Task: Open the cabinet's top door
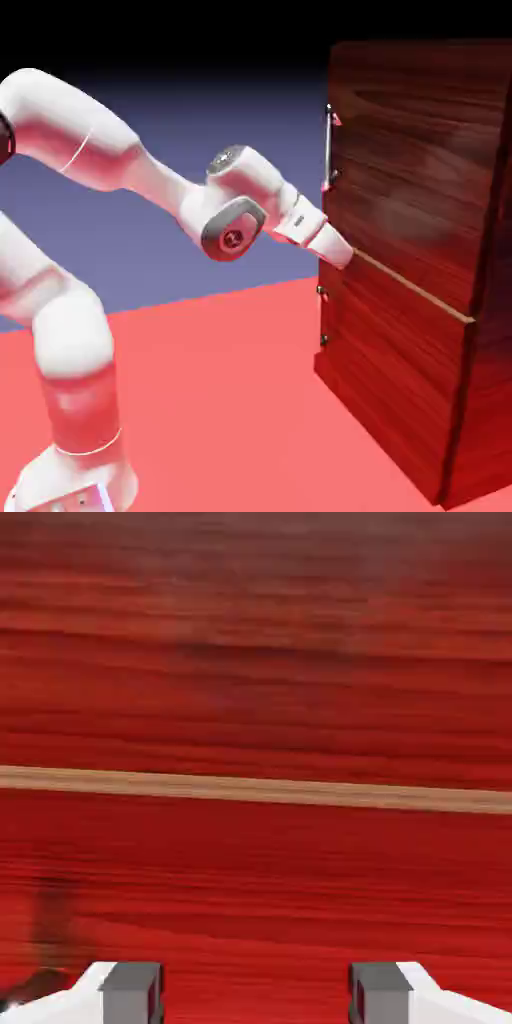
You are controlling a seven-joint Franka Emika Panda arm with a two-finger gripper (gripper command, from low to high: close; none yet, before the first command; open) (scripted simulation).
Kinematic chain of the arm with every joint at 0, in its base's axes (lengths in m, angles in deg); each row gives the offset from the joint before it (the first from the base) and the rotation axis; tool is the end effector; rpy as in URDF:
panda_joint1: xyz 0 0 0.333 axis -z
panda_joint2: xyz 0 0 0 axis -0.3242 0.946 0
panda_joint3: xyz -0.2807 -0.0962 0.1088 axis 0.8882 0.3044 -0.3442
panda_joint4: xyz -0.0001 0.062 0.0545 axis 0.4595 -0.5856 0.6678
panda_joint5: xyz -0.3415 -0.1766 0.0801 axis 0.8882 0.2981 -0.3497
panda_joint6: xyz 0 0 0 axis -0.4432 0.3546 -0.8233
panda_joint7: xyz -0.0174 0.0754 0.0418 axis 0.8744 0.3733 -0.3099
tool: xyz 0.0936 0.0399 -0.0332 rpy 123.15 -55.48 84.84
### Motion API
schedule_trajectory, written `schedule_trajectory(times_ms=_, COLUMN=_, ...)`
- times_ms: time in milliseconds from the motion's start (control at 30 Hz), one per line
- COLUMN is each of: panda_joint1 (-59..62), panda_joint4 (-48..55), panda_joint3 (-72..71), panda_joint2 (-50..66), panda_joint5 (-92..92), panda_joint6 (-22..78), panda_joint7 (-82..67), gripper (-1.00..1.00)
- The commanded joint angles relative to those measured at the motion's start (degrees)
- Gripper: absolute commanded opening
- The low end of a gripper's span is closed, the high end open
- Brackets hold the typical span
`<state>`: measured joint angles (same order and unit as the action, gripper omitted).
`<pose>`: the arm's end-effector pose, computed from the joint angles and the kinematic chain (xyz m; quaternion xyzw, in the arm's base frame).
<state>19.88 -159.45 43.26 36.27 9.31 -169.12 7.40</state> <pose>0.3901 -0.0009 0.4735 -0.8521 0.3318 -0.3755 0.1512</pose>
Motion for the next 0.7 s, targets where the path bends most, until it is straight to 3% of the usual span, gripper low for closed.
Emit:
schedule_trajectory(times_ms=0, panda_joint1=0.6, panda_joint4=0.4, panda_joint3=-0.8, panda_joint2=-0.3, panda_joint5=-2.5, panda_joint6=0.0, panda_joint7=-1.9, gripper=0.00)
schedule_trajectory(times_ms=667, panda_joint1=12.9, panda_joint4=8.3, panda_joint3=-16.1, panda_joint2=-7.3, panda_joint5=-52.3, panda_joint6=-0.4, panda_joint7=-39.0, gripper=0.00)
